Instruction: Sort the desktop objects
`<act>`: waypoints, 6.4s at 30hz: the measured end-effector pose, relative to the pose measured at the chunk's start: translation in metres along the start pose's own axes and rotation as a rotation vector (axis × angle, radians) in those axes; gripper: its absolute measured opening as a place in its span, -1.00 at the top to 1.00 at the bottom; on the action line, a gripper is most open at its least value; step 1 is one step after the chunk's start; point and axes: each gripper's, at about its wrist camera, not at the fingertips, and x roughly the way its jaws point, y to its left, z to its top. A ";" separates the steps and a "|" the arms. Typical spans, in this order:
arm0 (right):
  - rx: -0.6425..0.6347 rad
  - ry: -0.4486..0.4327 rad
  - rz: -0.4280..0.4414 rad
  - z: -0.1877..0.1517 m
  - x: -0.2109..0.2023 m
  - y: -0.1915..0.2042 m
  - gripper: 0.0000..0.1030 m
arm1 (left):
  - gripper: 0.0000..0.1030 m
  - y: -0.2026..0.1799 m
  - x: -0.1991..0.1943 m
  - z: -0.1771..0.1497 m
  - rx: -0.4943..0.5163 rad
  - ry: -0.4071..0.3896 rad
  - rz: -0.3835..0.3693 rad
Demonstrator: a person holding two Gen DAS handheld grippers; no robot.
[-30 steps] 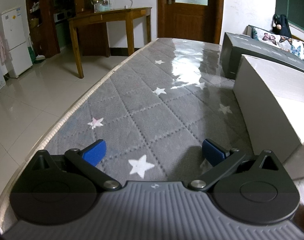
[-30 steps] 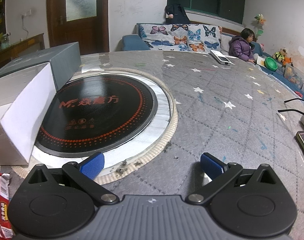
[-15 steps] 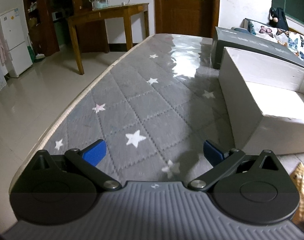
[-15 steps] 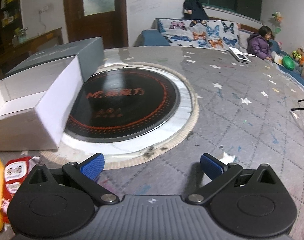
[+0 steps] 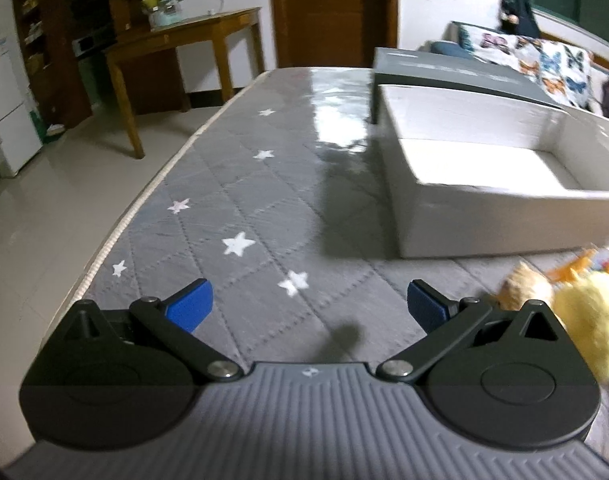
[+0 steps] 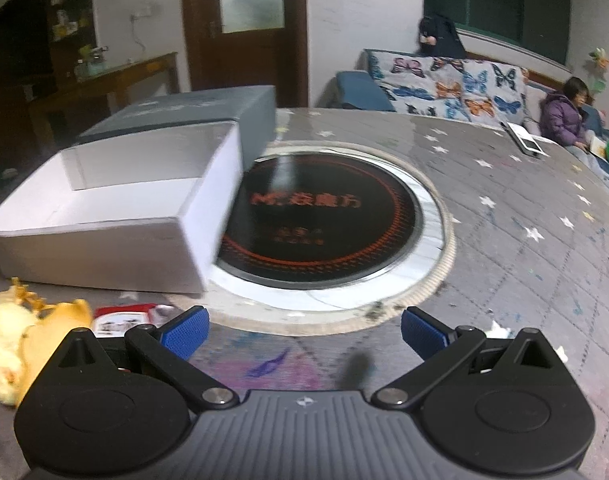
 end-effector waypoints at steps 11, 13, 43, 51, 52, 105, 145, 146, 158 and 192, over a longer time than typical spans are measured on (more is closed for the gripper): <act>-0.060 -0.040 0.107 0.007 -0.026 0.024 -1.00 | -1.00 -0.036 -0.028 -0.011 0.096 -0.010 -0.186; -0.070 -0.045 0.117 0.008 -0.029 0.028 -1.00 | -1.00 -0.046 -0.027 -0.013 0.120 -0.009 -0.195; -0.117 -0.017 0.208 0.008 -0.017 0.060 -1.00 | -0.87 -0.068 0.005 -0.002 0.216 0.026 -0.245; -0.109 -0.012 0.210 0.007 -0.015 0.057 -1.00 | -0.54 -0.079 0.023 0.003 0.227 0.068 -0.278; -0.107 -0.011 0.209 0.007 -0.014 0.057 -1.00 | -0.48 -0.078 0.025 0.004 0.222 0.073 -0.284; -0.260 0.026 0.540 0.027 -0.031 0.131 -0.99 | 0.00 -0.047 0.000 -0.008 0.200 0.057 -0.287; -0.609 0.115 0.590 0.011 -0.004 0.231 -0.12 | 0.03 0.009 0.002 0.009 0.124 0.044 -0.434; -0.610 0.118 0.585 0.010 -0.003 0.231 -0.06 | 0.03 0.008 0.003 0.010 0.127 0.048 -0.438; -0.567 0.126 0.558 0.002 0.004 0.227 0.22 | 0.21 -0.001 0.008 0.009 0.119 0.082 -0.507; -0.328 0.108 0.323 0.095 0.077 0.102 0.24 | 0.21 -0.140 0.106 0.131 0.233 0.127 -0.642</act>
